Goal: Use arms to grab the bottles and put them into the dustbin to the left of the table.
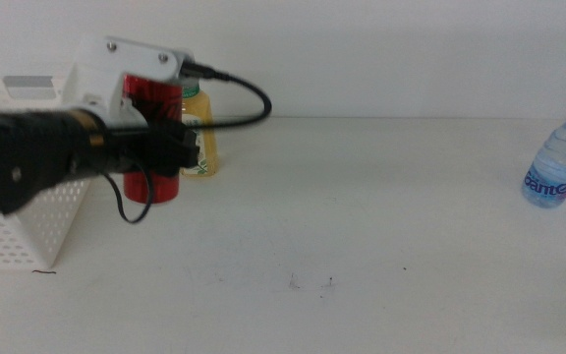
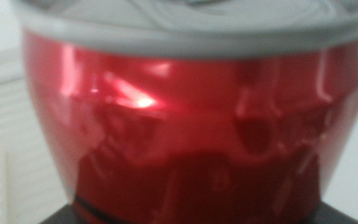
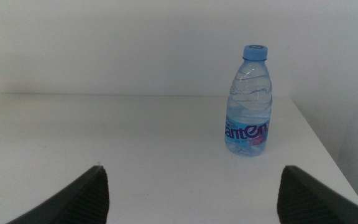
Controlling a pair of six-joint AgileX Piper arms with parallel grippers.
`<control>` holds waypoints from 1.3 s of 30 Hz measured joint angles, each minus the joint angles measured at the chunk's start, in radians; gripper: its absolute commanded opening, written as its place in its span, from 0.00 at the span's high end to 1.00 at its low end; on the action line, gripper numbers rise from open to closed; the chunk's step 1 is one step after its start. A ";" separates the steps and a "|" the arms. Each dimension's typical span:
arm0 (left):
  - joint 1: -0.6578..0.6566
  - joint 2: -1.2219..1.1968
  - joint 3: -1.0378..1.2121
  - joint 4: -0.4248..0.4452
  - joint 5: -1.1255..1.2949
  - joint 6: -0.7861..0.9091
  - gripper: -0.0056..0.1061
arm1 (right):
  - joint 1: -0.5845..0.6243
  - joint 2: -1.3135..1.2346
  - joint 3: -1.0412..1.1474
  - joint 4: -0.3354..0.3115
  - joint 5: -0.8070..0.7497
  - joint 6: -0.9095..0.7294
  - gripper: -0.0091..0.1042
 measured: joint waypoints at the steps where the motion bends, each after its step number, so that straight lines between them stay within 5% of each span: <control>1: 0.002 0.000 -0.032 0.000 0.052 0.000 0.63 | 0.000 0.000 0.000 0.000 0.000 0.000 0.10; 16: 0.211 0.000 -0.448 -0.039 0.603 0.125 0.63 | 0.000 0.000 0.000 0.000 0.000 0.000 0.10; 27: 0.562 0.085 -0.511 -0.439 0.789 0.556 0.67 | 0.000 0.000 0.000 0.000 0.000 0.000 0.10; 39: 0.701 0.338 -0.720 -0.437 0.919 0.613 0.71 | 0.000 0.000 0.000 0.000 0.000 0.000 0.10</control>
